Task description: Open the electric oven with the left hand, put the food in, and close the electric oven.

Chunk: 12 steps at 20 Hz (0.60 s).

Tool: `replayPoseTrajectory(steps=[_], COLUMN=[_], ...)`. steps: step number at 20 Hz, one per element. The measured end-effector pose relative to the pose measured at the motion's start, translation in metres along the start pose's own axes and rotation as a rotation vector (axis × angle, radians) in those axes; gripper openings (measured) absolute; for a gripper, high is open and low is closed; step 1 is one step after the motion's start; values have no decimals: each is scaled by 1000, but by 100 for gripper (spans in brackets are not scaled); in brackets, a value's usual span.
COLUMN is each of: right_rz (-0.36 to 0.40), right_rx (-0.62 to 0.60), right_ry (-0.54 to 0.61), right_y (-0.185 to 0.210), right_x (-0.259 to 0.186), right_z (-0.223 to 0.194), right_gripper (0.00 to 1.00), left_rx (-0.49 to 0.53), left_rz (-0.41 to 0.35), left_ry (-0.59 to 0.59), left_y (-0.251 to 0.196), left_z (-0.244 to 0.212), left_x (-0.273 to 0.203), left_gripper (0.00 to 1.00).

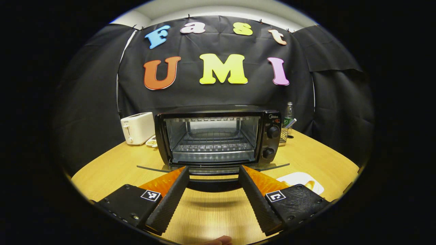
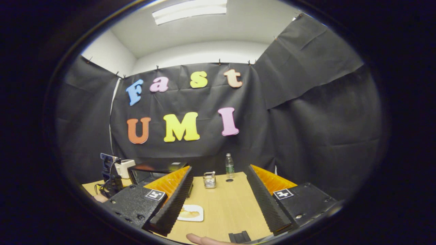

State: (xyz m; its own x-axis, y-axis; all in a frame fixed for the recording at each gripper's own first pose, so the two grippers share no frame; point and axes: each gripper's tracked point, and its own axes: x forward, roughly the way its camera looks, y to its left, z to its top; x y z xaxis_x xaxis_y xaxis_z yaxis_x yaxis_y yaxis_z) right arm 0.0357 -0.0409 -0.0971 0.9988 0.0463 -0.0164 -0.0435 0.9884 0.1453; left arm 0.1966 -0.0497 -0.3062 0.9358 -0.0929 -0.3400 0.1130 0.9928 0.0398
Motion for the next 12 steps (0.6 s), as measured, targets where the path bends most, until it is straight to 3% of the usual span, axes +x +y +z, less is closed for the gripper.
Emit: replayPoseTrajectory(steps=[12], right_rz=[31], right_rx=[-53], right_ry=[52], right_y=[28], right_x=[10], right_z=[-24], right_gripper=[97], left_rx=[-80], left_rz=[1], left_ry=[164], left_y=[-6], left_z=[-77], left_x=[-2], left_gripper=[94])
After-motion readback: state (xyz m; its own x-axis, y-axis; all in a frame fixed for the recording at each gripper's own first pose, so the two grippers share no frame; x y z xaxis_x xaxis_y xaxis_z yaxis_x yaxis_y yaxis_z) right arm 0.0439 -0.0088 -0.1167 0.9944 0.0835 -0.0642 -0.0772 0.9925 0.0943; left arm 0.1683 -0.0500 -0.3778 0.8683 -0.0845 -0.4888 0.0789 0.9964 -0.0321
